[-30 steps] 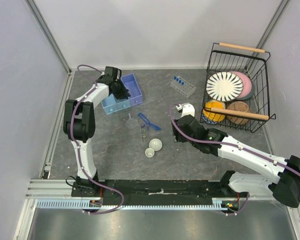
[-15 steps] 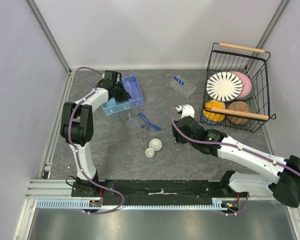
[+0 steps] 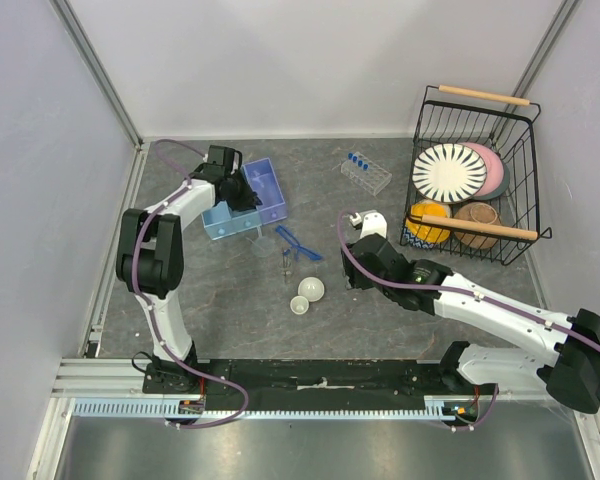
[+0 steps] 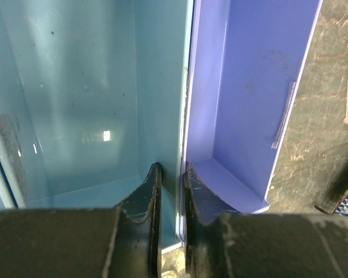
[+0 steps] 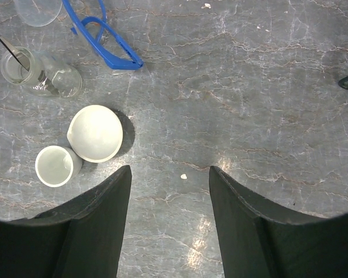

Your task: Organize the chemistry lab equipment

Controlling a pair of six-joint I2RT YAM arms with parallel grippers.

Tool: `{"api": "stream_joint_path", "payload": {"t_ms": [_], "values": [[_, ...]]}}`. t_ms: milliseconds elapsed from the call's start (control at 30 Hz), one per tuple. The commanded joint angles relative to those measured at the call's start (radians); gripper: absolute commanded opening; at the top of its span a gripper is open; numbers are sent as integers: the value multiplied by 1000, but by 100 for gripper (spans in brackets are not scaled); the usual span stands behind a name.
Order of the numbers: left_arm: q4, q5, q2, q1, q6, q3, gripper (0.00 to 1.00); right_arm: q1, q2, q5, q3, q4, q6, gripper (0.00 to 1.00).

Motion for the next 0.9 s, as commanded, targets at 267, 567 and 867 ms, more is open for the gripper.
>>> {"api": "stream_joint_path", "payload": {"t_ms": [267, 567, 867], "values": [[-60, 49, -78, -17, 2, 24, 33, 18, 4, 21, -9, 38, 24, 64], [-119, 5, -99, -23, 60, 81, 51, 17, -1, 24, -11, 38, 21, 65], [-137, -154, -348, -134, 204, 83, 64, 21, -1, 40, -14, 37, 1, 66]]}}
